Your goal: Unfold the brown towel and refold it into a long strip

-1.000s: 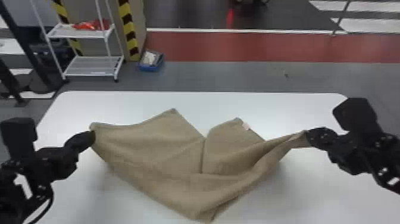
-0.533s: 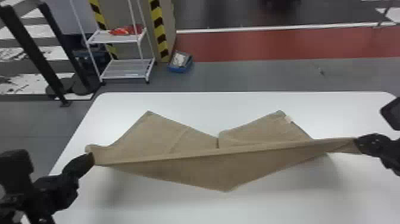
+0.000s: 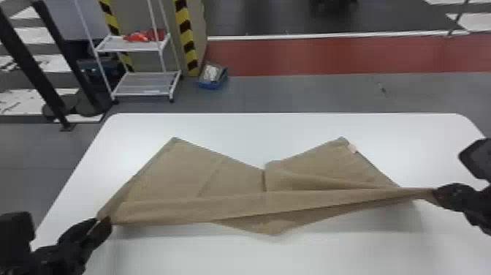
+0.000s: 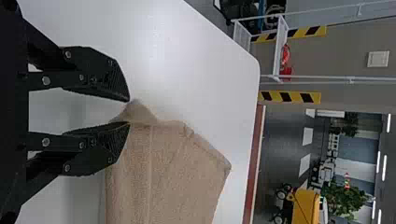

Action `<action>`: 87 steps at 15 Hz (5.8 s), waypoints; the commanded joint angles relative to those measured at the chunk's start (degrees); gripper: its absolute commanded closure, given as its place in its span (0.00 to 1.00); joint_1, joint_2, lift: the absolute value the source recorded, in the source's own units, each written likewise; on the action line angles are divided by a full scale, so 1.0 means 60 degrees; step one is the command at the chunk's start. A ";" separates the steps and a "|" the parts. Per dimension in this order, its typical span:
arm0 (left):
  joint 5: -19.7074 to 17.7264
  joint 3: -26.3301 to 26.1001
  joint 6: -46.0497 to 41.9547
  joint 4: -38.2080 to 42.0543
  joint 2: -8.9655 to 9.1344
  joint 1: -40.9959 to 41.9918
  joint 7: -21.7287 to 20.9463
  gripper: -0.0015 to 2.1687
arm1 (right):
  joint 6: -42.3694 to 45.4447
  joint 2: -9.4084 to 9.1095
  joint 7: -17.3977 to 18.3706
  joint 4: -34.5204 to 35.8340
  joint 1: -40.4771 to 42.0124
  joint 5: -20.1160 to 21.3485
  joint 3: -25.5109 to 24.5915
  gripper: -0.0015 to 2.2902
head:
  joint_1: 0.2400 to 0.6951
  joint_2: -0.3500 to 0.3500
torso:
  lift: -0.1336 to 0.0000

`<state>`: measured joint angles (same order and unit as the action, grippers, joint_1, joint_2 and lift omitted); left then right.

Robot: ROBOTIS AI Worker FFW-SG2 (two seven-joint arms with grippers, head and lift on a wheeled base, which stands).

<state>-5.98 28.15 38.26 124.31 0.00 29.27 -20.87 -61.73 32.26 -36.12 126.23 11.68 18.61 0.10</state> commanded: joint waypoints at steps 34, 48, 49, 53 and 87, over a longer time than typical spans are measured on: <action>0.6050 -0.0634 -0.1784 -0.2115 -0.1172 -0.2140 -0.8123 0.15 | 0.0363 -0.1421 -0.0073 0.0377 0.0792 0.0004 -0.1233 0.70 | 1.00 0.47 | 0.08; 0.6094 0.0098 -0.1842 -0.0591 -0.0879 -0.1524 -0.7772 0.88 | 0.0363 -0.1494 0.0103 0.0392 0.0455 -0.0230 -0.1160 0.70 | 1.00 0.52 | 0.08; 0.5831 0.0377 -0.1755 0.0024 -0.0674 -0.1393 -0.7801 0.88 | 0.0334 -0.1509 0.0117 0.0494 0.0353 -0.0406 -0.1160 0.70 | 1.00 0.52 | 0.08; 0.5010 0.1095 -0.0524 0.1753 -0.0366 -0.1158 -0.7816 0.88 | 0.0305 -0.1611 0.0366 0.0612 -0.0087 -0.1021 -0.1028 0.70 | 1.00 0.57 | 0.08; 0.3033 -0.0151 -0.4098 0.0551 0.0025 0.0629 -0.3245 0.99 | 0.3586 -0.0703 0.0982 0.0114 0.2579 -0.4229 -0.3503 0.74 | 1.00 0.45 | 0.08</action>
<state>13.04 26.64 19.13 129.85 0.00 29.88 -40.13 -43.35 28.19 -29.28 127.84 24.36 -7.89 -20.90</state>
